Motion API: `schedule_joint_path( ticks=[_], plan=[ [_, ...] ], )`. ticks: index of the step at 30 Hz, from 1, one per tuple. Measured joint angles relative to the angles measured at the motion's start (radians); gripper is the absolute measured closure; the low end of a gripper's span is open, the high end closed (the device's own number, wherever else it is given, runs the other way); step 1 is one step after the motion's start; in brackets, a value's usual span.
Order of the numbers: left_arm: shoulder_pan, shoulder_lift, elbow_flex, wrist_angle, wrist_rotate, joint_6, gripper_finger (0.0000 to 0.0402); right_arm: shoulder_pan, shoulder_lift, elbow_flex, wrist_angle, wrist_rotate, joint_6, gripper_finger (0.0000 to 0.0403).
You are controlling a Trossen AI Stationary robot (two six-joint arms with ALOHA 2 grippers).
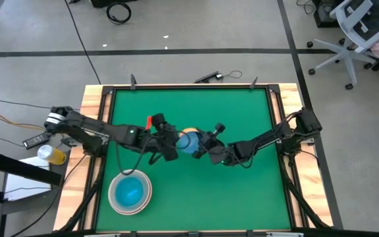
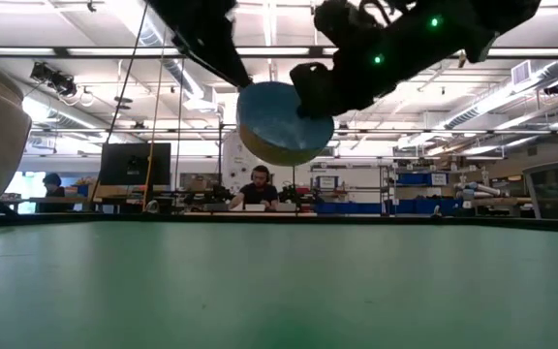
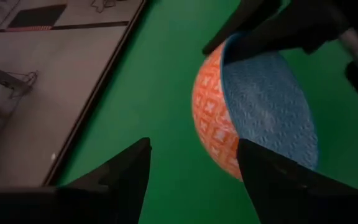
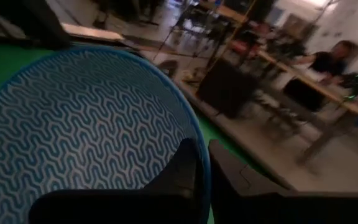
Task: Nest bowls inside each other
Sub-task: Stack the blue patterned bowl on top of the blue bowl
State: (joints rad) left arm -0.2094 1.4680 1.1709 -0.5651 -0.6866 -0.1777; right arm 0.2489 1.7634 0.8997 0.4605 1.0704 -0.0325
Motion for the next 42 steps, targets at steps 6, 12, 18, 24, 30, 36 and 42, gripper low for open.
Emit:
schedule_joint_path(
  ticks=[6, 12, 18, 24, 30, 36, 42],
  plan=[
    [0.063, 0.068, 0.0, 0.079, -0.005, 0.087, 0.0157, 0.003, 0.002, -0.003, 0.083, 0.108, -0.17, 0.0364],
    [0.084, 0.074, 0.0, 0.105, -0.005, 0.093, 0.0157, -0.002, 0.002, -0.003, 0.077, 0.193, -0.187, 0.0366],
    [0.081, 0.062, 0.0, 0.141, 0.012, 0.095, 0.0157, -0.028, 0.0, 0.004, 0.105, 0.238, -0.179, 0.0367],
    [0.097, 0.07, 0.0, 0.15, 0.007, 0.096, 0.0157, -0.034, 0.0, 0.003, 0.189, 0.197, -0.253, 0.0368],
    [0.142, 0.07, 0.0, 0.151, 0.023, 0.123, 0.02, -0.014, 0.0, 0.003, 0.211, 0.114, -0.287, 0.0366],
    [0.159, 0.07, 0.003, 0.139, 0.026, 0.17, 0.0355, 0.006, -0.002, 0.007, 0.253, 0.114, -0.261, 0.0334],
    [0.17, 0.031, 0.015, -0.176, 0.049, 0.176, 0.0389, 0.083, -0.077, 0.004, 0.248, -0.102, -0.248, 0.0276]
  ],
)
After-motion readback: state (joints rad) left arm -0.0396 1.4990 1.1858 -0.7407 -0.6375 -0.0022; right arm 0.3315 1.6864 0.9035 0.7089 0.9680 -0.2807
